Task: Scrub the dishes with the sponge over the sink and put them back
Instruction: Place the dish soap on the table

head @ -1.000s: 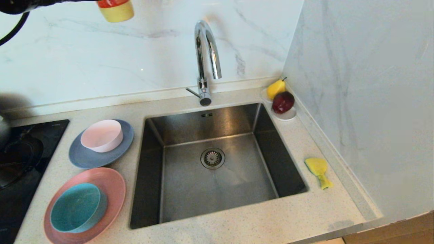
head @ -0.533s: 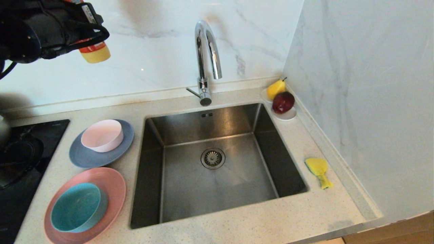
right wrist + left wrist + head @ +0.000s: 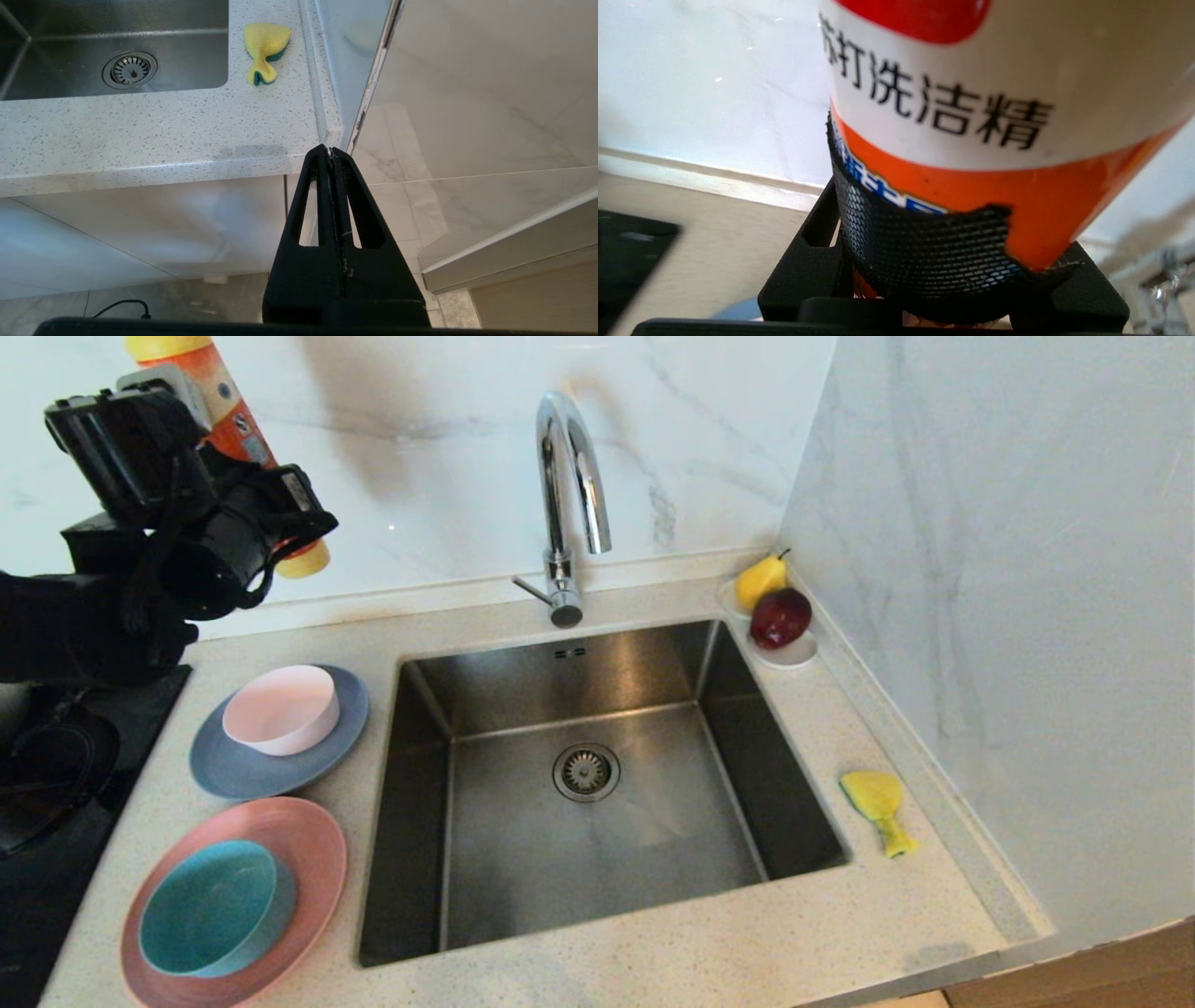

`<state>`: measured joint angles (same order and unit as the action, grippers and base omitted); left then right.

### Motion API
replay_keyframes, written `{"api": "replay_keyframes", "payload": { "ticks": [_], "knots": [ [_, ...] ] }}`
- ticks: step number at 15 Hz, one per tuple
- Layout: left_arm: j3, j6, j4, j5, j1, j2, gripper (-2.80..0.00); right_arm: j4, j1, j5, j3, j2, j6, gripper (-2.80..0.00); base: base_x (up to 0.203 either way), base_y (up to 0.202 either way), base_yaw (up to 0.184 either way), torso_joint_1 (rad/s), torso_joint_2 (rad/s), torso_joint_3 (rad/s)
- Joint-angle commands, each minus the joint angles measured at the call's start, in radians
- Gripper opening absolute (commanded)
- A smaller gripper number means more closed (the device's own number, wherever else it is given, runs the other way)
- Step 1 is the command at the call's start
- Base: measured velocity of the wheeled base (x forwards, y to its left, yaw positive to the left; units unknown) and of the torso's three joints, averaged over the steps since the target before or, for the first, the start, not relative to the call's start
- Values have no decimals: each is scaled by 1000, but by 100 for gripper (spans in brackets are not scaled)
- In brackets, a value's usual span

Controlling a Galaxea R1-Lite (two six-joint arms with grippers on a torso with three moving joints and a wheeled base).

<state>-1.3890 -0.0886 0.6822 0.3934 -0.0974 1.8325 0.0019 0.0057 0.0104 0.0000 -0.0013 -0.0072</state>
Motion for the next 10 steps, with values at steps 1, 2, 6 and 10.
{"api": "replay_keyframes", "payload": {
  "ticks": [1, 2, 6, 10],
  "knots": [
    [46, 6, 95, 4, 7, 76, -280, 0, 0, 0, 0, 0, 0, -280, 0, 0, 0, 0, 0, 0],
    [49, 20, 138, 5, 8, 114, -280, 0, 0, 0, 0, -2, 0, -280, 0, 0, 0, 0, 0, 0],
    [31, 96, 339, 20, 8, 277, -280, 0, 0, 0, 0, -1, 0, -280, 0, 0, 0, 0, 0, 0],
    [-105, 127, 360, 90, -1, 402, -280, 0, 0, 0, 0, -1, 0, -280, 0, 0, 0, 0, 0, 0]
  ]
}}
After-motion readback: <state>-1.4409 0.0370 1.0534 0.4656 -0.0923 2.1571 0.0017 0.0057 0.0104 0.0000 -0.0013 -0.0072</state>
